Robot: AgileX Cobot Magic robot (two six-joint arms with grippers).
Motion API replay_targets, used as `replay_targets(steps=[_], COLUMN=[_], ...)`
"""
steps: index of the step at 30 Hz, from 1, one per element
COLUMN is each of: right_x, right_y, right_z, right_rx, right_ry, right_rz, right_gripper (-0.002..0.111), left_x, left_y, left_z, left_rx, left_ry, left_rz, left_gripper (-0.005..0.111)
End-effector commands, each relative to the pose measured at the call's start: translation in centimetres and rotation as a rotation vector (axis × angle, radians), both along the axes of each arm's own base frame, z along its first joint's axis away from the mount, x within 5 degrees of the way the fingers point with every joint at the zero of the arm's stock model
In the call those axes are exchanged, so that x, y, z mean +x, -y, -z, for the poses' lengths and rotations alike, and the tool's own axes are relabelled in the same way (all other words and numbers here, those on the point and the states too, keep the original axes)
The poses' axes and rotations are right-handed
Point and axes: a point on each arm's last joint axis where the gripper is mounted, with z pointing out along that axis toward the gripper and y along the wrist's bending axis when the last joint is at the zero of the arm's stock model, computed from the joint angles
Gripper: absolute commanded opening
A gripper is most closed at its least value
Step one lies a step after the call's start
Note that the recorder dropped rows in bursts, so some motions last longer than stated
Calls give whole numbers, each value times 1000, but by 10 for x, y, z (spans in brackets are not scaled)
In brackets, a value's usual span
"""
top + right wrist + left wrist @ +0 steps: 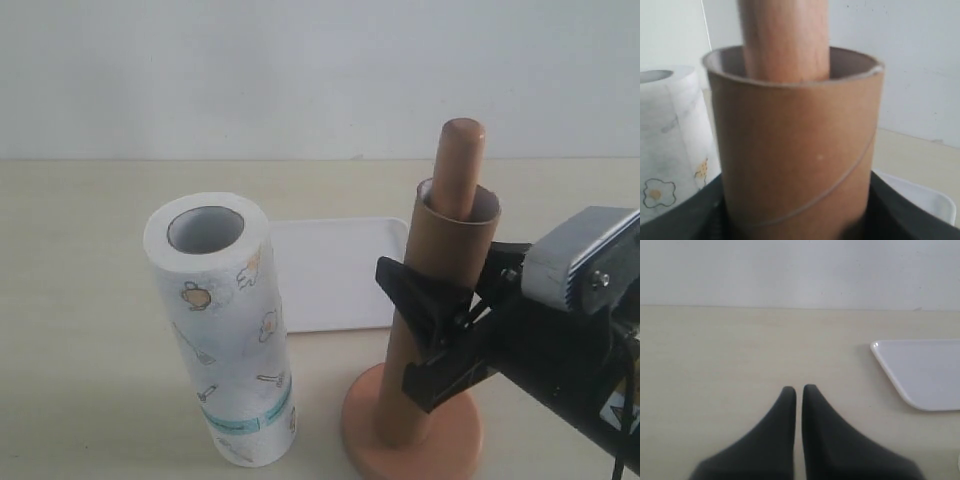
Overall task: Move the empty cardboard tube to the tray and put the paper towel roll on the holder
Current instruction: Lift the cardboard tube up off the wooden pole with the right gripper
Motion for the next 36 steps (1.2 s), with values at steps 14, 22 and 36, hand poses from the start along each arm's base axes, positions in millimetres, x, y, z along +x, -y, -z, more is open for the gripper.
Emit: replay_targets(steps=[14,22,36], right_x=[-12,-4,-14], right_y=[8,2,14], right_z=[-54,-136,-293], right_rx=[88,12,32], right_ry=[130,107,292], right_rz=[-17,-11,37], right_gripper=[0,0,0], left_x=[0,0,0], left_y=[0,0,0], left_z=[1,1,1], left_rx=[-10,-10,-10], left_ry=[1,1,1], left_rz=[-1,-1,-1], left_gripper=[4,4,4])
